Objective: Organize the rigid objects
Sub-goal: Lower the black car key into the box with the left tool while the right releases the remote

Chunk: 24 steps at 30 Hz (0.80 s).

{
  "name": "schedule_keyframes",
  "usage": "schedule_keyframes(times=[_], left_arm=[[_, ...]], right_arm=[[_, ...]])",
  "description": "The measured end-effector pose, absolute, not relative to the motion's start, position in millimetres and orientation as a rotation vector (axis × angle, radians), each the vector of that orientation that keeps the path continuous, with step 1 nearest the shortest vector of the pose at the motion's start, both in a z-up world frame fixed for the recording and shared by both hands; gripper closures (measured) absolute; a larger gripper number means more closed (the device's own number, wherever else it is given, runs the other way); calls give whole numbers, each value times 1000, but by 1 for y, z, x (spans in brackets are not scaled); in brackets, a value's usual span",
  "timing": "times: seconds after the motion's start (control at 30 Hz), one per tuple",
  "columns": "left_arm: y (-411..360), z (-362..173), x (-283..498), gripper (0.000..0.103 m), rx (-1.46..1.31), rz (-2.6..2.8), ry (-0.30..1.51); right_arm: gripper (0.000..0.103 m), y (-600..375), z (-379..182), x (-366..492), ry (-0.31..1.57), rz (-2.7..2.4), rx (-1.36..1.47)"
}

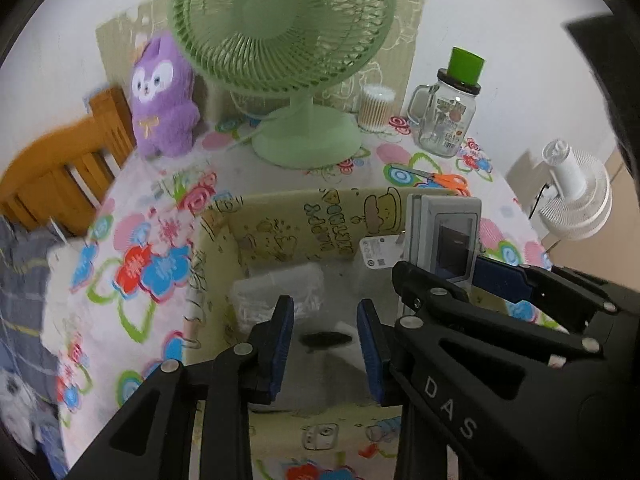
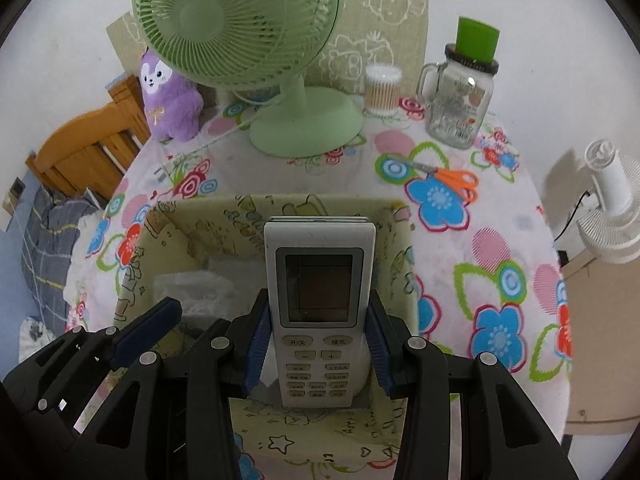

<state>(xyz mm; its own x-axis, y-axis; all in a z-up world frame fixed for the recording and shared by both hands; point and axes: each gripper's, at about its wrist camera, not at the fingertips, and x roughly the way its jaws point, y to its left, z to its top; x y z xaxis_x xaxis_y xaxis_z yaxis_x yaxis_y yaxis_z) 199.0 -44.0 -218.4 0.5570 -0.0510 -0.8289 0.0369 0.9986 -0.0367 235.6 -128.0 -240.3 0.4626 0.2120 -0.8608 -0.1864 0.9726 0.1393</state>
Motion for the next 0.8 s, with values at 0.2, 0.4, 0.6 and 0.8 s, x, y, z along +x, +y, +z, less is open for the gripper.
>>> schedule_keyframes(times=[0.2,0.4,0.6,0.8], left_arm=[[-39,-220,198,55,16,-17,977],[-24,-226,196,35,-40,11,1024],[-23,-220,191,32,-22,19,1016],[-25,-216,184,28,-1,12,1006]], right_arm=[[55,-124,-245,237,1081,289,56],[44,-112,-243,230,1063,347,23],[33,-114,-238,227,1047,340,17],[29,-122,-238,221,1064,320,68]])
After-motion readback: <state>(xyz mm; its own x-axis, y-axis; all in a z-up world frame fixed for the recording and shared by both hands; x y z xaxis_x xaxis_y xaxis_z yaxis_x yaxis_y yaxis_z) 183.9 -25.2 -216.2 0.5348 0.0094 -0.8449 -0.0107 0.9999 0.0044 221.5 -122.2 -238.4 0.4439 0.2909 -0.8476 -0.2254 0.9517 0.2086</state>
